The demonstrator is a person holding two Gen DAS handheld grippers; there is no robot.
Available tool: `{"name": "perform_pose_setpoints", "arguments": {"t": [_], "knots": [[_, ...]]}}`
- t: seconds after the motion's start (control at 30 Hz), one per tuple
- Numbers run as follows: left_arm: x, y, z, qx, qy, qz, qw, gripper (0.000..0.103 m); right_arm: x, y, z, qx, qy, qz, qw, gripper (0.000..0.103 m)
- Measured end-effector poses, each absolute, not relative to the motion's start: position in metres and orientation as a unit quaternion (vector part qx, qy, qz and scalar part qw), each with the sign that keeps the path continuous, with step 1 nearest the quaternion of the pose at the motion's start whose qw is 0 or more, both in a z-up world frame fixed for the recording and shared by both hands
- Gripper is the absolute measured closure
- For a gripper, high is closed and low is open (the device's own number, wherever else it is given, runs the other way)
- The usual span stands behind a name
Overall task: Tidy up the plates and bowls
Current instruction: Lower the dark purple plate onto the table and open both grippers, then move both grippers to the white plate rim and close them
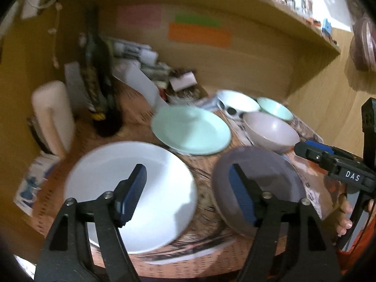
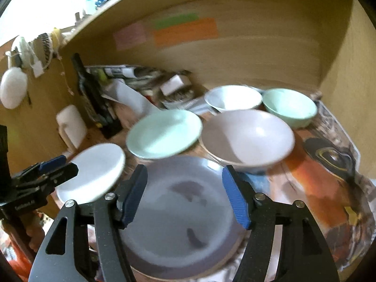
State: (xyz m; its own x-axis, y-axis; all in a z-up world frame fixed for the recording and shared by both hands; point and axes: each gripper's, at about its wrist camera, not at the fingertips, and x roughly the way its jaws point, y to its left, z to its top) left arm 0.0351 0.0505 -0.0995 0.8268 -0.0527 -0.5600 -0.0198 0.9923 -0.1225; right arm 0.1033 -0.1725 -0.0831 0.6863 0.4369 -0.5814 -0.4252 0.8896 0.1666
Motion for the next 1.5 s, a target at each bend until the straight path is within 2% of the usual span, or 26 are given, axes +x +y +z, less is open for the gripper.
{"name": "perform_pose_setpoints", "arguments": {"t": [0.13,0.2,0.27,0.87,0.93,1.03,1.17,1.27,1.33,1.5], "knots": [[0.027,0.072,-0.092,-0.054,0.277,0.024,0.959,0.014,0.105,-0.150,-0.079,0.005,0.310,0.256,0.915,0.039],[0.025,0.084,-0.091,-0.057,0.275,0.037,0.959,0.012,0.109,-0.138,-0.079,0.003,0.310,0.265,0.913,0.035],[0.023,0.095,-0.091,-0.057,0.276,0.046,0.958,0.011,0.112,-0.126,-0.080,0.002,0.312,0.274,0.910,0.031],[0.039,0.178,-0.159,-0.097,0.366,0.077,0.922,0.009,0.146,-0.043,-0.122,-0.051,0.403,0.303,0.862,0.030],[0.040,0.183,-0.163,-0.103,0.370,0.076,0.920,0.016,0.149,-0.037,-0.127,-0.056,0.414,0.305,0.856,0.034],[0.041,0.189,-0.168,-0.113,0.381,0.068,0.915,0.031,0.153,-0.029,-0.134,-0.066,0.432,0.307,0.846,0.052],[0.041,0.195,-0.170,-0.124,0.387,0.066,0.911,0.042,0.156,-0.021,-0.141,-0.074,0.448,0.307,0.836,0.066],[0.040,0.202,-0.169,-0.132,0.387,0.070,0.910,0.049,0.157,-0.018,-0.145,-0.080,0.456,0.303,0.833,0.071],[0.039,0.206,-0.170,-0.141,0.389,0.066,0.908,0.059,0.159,-0.016,-0.148,-0.083,0.461,0.299,0.831,0.075],[0.040,0.208,-0.173,-0.156,0.396,0.048,0.904,0.070,0.164,-0.013,-0.153,-0.082,0.473,0.299,0.825,0.084]]}}
